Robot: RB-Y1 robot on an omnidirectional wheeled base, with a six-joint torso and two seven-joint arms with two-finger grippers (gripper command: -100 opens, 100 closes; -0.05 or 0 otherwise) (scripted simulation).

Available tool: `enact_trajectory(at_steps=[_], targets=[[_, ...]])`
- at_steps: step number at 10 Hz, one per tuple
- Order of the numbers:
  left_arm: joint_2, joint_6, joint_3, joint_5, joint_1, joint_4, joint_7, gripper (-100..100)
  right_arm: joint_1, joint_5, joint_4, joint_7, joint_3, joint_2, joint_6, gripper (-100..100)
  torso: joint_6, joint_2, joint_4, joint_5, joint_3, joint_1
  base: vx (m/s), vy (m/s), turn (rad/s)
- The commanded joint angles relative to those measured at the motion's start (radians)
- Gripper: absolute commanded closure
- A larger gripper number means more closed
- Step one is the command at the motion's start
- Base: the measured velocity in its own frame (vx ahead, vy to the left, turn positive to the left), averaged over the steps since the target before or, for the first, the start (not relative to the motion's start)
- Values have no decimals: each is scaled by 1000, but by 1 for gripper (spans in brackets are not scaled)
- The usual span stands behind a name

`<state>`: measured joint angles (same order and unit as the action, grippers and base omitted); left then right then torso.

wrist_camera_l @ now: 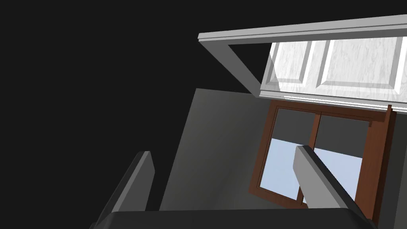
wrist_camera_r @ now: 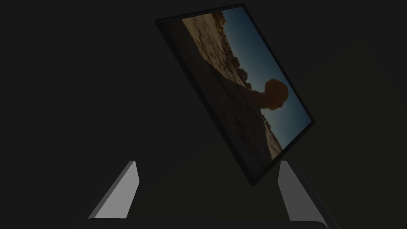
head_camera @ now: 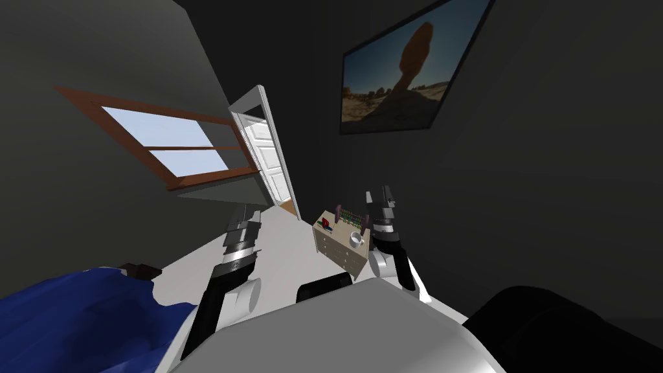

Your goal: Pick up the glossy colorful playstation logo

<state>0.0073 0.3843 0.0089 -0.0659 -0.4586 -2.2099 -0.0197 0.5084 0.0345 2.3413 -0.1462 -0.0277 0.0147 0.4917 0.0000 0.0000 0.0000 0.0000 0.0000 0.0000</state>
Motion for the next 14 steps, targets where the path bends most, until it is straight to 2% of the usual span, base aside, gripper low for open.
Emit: enact_trajectory(at_steps=[1,3,6,7,9,10,11,12,13,14], targets=[[39,-31,-8,9,21,26,-14,-100,0,0,0,0,0,0,0,0,0,0,0,0,0,0,48,49,-37],[72,-76,-19,23,52,64,-34,-100,0,0,0,0,0,0,0,0,0,-5,-1,1,-3,6,85,104,-59],[110,-170,-42,55,118,141,-73,-100,0,0,0,0,0,0,0,0,0,-7,-1,2,-4,10,86,134,-71],[110,-175,-42,55,118,147,-73,-100,0,0,0,0,0,0,0,0,0,-7,-2,2,-4,9,72,81,-51],[127,-240,-61,82,173,208,-103,-100,0,0,0,0,0,0,0,0,0,-6,-1,1,-4,5,83,74,-100],[127,-259,-61,82,174,217,-103,-100,0,0,0,0,0,0,0,0,0,-7,-2,1,-4,5,58,100,-33],[133,-293,-72,97,205,256,-118,-100,0,0,0,0,0,0,0,0,0,-5,-1,1,-3,6,56,114,-67],[133,-305,-72,97,205,256,-118,-100,0,0,0,0,0,0,0,0,0,-5,-1,2,-3,7,53,87,-50],[138,-346,-82,113,238,296,-133,-100,0,0,0,0,0,0,0,0,0,-5,-1,1,-3,6,72,103,-87],[138,-354,-82,113,238,297,-133,-100,0,0,0,0,0,0,0,0,0,-5,-1,1,-3,6,62,75,-52]])
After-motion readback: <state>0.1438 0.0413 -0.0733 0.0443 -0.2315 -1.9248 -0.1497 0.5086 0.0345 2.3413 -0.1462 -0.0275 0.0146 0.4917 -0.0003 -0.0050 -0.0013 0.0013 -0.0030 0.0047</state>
